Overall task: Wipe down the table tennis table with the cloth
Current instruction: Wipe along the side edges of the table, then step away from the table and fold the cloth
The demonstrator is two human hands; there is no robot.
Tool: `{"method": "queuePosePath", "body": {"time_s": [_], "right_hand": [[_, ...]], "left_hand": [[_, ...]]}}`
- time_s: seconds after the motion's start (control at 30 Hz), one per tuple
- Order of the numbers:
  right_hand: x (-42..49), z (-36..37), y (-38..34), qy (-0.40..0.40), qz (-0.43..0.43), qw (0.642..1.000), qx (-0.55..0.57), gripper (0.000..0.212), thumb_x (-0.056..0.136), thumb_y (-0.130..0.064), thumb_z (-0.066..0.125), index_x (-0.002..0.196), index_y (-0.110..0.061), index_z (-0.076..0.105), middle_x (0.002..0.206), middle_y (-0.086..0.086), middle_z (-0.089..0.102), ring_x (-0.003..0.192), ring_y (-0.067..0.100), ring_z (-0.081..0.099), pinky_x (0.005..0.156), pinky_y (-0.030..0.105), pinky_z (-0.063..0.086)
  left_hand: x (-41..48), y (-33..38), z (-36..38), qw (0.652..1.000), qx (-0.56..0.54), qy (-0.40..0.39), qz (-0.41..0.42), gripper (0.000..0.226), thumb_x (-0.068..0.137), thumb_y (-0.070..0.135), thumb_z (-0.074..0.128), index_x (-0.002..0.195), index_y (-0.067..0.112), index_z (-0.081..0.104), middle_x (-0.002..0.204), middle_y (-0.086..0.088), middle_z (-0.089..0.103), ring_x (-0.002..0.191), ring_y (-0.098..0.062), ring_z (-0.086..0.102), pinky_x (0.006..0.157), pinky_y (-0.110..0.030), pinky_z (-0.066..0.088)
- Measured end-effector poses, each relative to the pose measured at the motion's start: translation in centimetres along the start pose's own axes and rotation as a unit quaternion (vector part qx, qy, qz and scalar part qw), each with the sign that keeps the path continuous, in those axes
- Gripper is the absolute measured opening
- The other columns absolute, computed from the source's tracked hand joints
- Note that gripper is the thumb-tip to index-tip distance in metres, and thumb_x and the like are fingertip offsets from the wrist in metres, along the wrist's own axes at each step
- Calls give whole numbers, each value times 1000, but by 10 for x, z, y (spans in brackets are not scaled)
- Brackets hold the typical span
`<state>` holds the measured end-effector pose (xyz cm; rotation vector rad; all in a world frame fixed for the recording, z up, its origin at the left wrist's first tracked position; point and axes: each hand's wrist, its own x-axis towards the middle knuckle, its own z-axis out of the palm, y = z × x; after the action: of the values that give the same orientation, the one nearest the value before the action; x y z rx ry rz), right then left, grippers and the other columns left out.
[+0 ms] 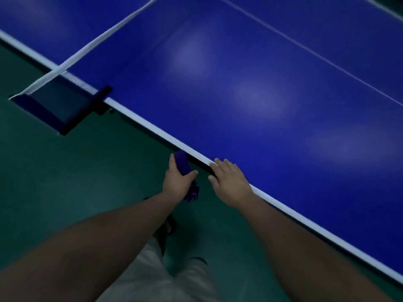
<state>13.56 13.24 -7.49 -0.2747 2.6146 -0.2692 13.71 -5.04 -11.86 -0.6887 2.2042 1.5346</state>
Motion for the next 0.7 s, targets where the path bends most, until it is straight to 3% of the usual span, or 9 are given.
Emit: {"method": "queuePosePath", "body": {"time_s": [0.2,0.3,0.43,0.53,0.63,0.7], "right_hand": [[-161,24,66,36,115,990,67,66,104,-59,15,161,-25,18,169,-5,11,156,17,2,127,39,-1],[-268,43,104,56,186,977,89,67,104,-61,14,161,-25,19,169,-5,12,156,17,4,126,39,-1],[-384,61,154,81,267,953,115,65,105,-59,16,160,-25,22,168,-4,15,155,19,7,127,39,2],[-452,65,193,114,321,930,139,65,105,-58,17,160,-25,23,168,-4,16,155,20,9,127,40,4],[-515,67,238,145,372,903,156,65,105,-59,17,160,-26,22,168,-4,15,155,19,9,127,41,5],[-546,65,267,155,397,890,161,65,104,-60,17,160,-27,21,168,-3,14,155,20,8,127,42,4]], "left_hand": [[-98,4,68,971,176,-133,96,106,85,42,74,160,31,-1,141,-10,52,106,-24,59,83,-31,47],[-164,15,123,939,249,-184,153,107,86,41,73,160,29,-4,138,-12,54,107,-29,62,89,-37,52],[-242,36,202,890,309,-238,236,112,86,40,75,160,27,-8,124,-14,60,94,-28,63,80,-37,52],[-295,55,265,855,322,-281,293,117,84,41,77,160,24,-10,128,-12,59,98,-29,63,76,-34,46],[-346,78,334,810,334,-341,340,100,81,41,79,154,23,13,120,-3,61,80,-10,59,62,-25,44],[-371,93,373,781,349,-371,362,86,80,41,79,146,25,25,106,2,61,75,-6,58,55,-20,41]]}}
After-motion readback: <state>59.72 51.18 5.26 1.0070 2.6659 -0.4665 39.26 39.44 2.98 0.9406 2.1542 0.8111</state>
